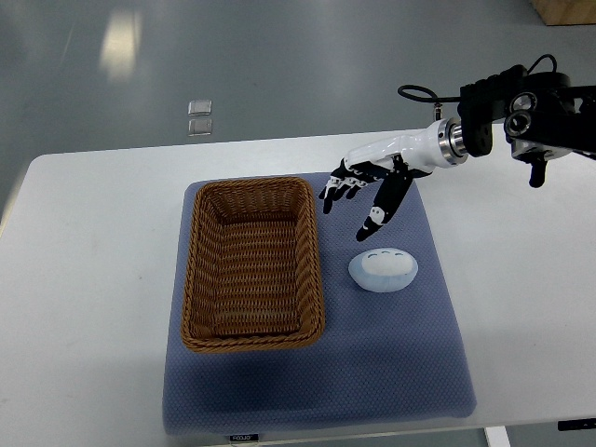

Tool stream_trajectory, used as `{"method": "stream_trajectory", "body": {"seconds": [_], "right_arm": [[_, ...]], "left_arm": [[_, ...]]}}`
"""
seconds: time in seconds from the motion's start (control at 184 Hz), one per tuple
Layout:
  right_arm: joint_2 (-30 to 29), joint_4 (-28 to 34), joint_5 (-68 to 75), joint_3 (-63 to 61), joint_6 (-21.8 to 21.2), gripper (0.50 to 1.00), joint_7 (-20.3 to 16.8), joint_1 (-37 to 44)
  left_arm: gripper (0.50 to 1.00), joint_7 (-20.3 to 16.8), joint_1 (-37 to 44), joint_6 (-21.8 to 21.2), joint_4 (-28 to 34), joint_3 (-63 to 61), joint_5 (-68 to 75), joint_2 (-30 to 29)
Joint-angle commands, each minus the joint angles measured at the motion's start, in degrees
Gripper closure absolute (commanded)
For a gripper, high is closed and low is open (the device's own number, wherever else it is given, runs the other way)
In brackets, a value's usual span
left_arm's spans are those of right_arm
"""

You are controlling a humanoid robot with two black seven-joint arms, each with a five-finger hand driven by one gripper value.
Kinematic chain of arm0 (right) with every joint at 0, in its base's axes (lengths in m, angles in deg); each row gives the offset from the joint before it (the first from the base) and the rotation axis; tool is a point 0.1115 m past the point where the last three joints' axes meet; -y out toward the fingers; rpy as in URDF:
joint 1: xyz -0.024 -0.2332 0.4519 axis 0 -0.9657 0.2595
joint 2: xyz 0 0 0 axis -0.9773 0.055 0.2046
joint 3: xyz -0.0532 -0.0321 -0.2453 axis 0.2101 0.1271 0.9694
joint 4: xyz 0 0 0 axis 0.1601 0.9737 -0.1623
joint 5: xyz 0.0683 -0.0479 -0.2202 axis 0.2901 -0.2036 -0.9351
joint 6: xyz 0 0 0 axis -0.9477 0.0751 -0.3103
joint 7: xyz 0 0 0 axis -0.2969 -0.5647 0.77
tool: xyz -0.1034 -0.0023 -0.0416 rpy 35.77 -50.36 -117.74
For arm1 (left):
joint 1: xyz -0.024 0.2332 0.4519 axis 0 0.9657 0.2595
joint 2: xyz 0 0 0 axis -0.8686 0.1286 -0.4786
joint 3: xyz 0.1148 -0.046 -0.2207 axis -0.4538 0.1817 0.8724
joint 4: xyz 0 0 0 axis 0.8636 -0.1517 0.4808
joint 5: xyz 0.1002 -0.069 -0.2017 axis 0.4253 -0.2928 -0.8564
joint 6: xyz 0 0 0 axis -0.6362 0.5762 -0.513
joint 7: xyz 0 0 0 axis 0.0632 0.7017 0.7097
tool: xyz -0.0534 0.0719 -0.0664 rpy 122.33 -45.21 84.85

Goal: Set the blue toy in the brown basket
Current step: 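Move the right hand over the white-blue egg-shaped toy beside the basket, then close the right hand's fingers around the egg-shaped toy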

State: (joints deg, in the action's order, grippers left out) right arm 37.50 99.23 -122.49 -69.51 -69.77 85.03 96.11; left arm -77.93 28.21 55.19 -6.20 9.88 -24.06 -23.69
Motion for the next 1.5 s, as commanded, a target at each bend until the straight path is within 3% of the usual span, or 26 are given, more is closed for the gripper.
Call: {"method": "stream_trajectory", "body": {"seconds": [0.0, 0.212, 0.63, 1.228, 1.293, 1.397, 1.467, 1.495], "right_arm": [[-0.48, 0.29, -2.37, 0.7, 1.78, 0.591, -0.03, -0.21], [1.37, 2.13, -4.22, 2.1, 3.19, 0.591, -1.26, -2.32], [0.84, 1.61, -4.57, 1.75, 10.13, 0.593, -1.52, -9.78], [-1.44, -0.06, -8.17, -0.71, 13.91, 0.603, -1.52, -17.26], [-1.88, -0.15, -8.52, -0.71, 14.53, 0.652, -1.52, -17.7], [-2.06, -0.24, -10.46, -0.71, 16.02, 0.877, -1.43, -18.22], [-1.8, -0.24, -10.98, -0.62, 16.02, 0.965, -1.52, -18.22], [-1.71, -0.24, -10.98, -0.62, 16.11, 0.977, -1.52, -18.22]], "left_arm": [[0.5, 0.0, 0.0, -0.01, 0.27, 0.09, 0.0, 0.0], [0.5, 0.0, 0.0, -0.18, 0.53, 0.36, 0.0, 0.0], [0.5, -0.09, 0.0, -0.53, 0.53, 0.27, 0.0, 0.0], [0.5, -0.09, 0.0, -0.53, 0.53, 0.27, 0.0, 0.0], [0.5, 0.0, 0.0, -0.53, 0.53, 0.27, 0.0, 0.0], [0.5, 0.0, 0.09, -0.53, 0.53, 0.36, 0.0, 0.0], [0.5, 0.0, 0.09, -0.53, 0.53, 0.36, 0.0, 0.0], [0.5, 0.0, 0.09, -0.53, 0.53, 0.36, 0.0, 0.0]]}}
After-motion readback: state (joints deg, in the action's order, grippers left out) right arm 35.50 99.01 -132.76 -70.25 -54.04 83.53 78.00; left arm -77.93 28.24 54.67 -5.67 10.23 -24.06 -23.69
